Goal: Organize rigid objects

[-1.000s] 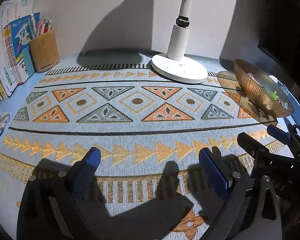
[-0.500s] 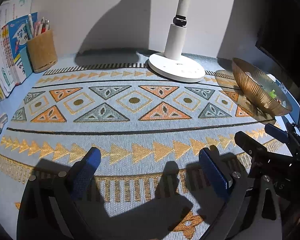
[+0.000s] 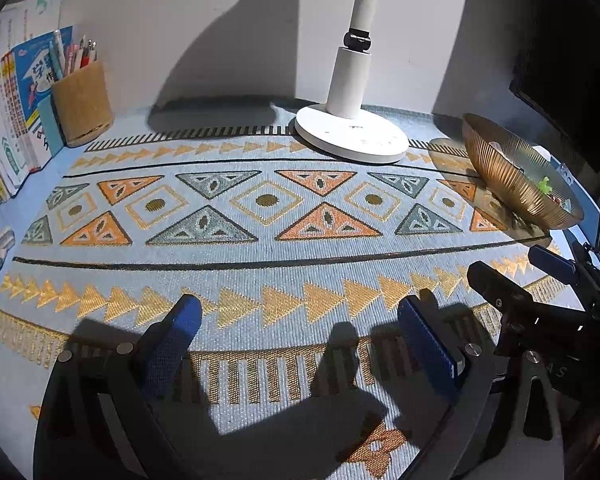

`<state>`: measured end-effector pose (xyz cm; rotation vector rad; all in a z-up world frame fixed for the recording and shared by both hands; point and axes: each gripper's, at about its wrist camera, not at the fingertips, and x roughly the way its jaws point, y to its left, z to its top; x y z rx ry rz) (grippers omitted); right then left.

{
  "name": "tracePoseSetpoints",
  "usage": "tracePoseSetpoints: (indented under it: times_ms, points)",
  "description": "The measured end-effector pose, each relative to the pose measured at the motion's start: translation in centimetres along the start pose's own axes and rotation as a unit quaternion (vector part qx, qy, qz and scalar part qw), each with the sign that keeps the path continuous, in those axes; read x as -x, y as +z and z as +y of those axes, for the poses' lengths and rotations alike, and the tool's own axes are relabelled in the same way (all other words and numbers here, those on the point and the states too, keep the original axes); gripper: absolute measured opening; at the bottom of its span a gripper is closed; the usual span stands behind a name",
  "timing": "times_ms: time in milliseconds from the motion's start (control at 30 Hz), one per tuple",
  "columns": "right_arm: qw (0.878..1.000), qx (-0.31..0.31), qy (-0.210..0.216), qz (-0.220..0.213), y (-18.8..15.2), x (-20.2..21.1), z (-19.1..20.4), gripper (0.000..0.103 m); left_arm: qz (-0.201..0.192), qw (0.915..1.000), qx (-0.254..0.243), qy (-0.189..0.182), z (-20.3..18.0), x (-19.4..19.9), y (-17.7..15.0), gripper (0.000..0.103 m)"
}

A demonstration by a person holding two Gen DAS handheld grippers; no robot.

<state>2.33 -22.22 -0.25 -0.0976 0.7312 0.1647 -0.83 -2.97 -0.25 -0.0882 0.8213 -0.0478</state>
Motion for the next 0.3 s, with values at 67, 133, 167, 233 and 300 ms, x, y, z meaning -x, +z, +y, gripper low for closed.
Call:
tracePoseSetpoints:
  times_ms: [67,133,167,233,300]
  points:
    - [1.0,0.0,0.0,0.0,-0.01,0.01,0.0,0.092,0.001,1.0,0.0,-0.001,0.06,-0.04,0.04,0.098]
    - [1.0,0.0,0.0,0.0,0.01,0.01,0.04,0.092,-0.002,1.0,-0.001,0.0,0.06,0.02,0.05,0.098]
    - [1.0,0.0,0.0,0.0,-0.01,-0.02,0.05,0.092,-0.005,1.0,-0.003,0.003,0.02,0.11,0.04,0.098]
    - [1.0,0.001,0.0,0.0,-0.09,-0.05,0.04,0.092,-0.024,0.9996,-0.008,0.012,-0.11,0.69,-0.05,0.098]
    - [1.0,0.002,0.001,0.001,-0.12,-0.07,0.02,0.092,-0.032,0.9993,-0.015,0.014,-0.29,0.9,-0.05,0.098]
